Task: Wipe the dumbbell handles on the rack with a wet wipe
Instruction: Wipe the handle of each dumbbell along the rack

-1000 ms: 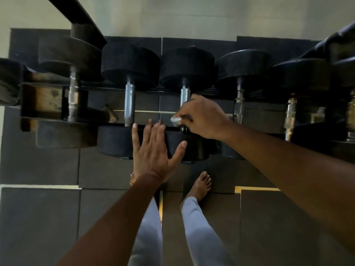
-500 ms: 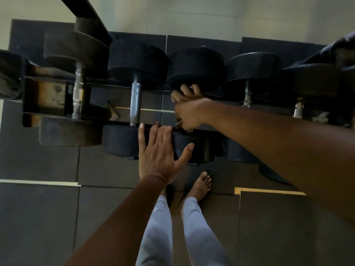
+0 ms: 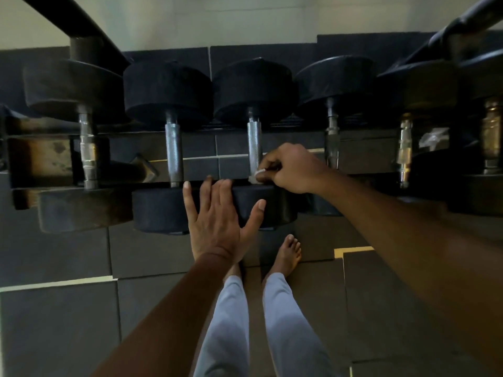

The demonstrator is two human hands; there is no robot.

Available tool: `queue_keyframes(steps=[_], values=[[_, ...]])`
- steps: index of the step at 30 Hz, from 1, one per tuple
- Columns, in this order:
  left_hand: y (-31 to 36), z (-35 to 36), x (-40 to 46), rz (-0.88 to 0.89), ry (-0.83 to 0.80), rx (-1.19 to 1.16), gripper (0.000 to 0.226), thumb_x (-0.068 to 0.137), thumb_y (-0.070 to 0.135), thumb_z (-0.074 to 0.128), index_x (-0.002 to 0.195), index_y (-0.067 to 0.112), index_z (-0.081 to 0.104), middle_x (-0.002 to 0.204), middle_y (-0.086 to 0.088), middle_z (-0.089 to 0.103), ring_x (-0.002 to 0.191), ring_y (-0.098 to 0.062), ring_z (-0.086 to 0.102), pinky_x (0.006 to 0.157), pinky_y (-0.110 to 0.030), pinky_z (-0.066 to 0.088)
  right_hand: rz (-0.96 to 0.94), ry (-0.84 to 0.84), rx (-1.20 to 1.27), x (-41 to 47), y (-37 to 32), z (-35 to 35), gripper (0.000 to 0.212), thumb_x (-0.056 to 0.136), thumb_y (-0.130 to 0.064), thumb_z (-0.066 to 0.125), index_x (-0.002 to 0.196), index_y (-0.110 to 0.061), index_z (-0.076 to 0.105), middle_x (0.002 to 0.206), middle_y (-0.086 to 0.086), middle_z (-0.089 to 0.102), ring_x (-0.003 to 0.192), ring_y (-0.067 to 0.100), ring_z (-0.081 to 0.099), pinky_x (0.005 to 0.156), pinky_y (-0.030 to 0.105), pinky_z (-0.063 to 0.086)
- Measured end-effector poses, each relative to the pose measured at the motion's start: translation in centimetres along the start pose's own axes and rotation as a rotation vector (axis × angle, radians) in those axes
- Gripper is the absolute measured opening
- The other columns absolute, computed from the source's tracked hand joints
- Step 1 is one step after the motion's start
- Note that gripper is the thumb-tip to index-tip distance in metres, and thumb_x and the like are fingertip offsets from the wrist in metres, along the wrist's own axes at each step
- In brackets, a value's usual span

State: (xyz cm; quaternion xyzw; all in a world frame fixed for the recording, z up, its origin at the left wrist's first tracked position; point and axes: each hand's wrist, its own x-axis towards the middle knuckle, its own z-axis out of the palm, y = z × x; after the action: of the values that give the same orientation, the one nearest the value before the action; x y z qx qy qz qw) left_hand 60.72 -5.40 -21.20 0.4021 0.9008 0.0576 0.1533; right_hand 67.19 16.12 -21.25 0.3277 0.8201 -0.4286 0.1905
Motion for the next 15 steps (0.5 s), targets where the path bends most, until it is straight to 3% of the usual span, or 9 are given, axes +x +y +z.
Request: queue_keyframes(steps=[7, 11, 15], values=[[0.0, 0.0, 0.1, 0.006, 0.007, -0.001, 0.081, 0.102, 0.077, 0.022, 0.136, 0.012, 0.055, 0.131, -0.004, 0.063, 0.148, -0.029, 0.043, 0.133, -0.059, -0.002, 0.196, -0.023, 0.003, 1.0, 1.2, 0.0, 0.004, 0.094, -0.020, 0.080, 0.095, -0.023, 0.083, 0.096, -0.006, 0.076, 0.087, 0.004, 0.067, 0.073, 0.023, 0.055], [-0.1, 0.1, 0.1, 0.004, 0.007, -0.001, 0.079, 0.102, 0.077, 0.020, 0.135, 0.014, 0.054, 0.130, -0.003, 0.063, 0.148, -0.028, 0.042, 0.133, -0.058, -0.003, 0.206, -0.068, -0.032, 2.0, 1.1, 0.2, 0.015, 0.095, -0.011, 0.074, 0.105, -0.019, 0.083, 0.105, -0.003, 0.078, 0.095, 0.011, 0.070, 0.078, 0.023, 0.054], [-0.1, 0.1, 0.1, 0.003, 0.010, 0.003, 0.079, 0.102, 0.076, 0.022, 0.135, 0.013, 0.055, 0.130, -0.004, 0.064, 0.147, -0.029, 0.042, 0.132, -0.058, -0.003, 0.186, -0.147, -0.111, 2.9, 0.7, 0.5, 0.022, 0.101, -0.017, 0.068, 0.116, -0.017, 0.083, 0.116, 0.003, 0.079, 0.107, 0.019, 0.072, 0.092, 0.029, 0.059]])
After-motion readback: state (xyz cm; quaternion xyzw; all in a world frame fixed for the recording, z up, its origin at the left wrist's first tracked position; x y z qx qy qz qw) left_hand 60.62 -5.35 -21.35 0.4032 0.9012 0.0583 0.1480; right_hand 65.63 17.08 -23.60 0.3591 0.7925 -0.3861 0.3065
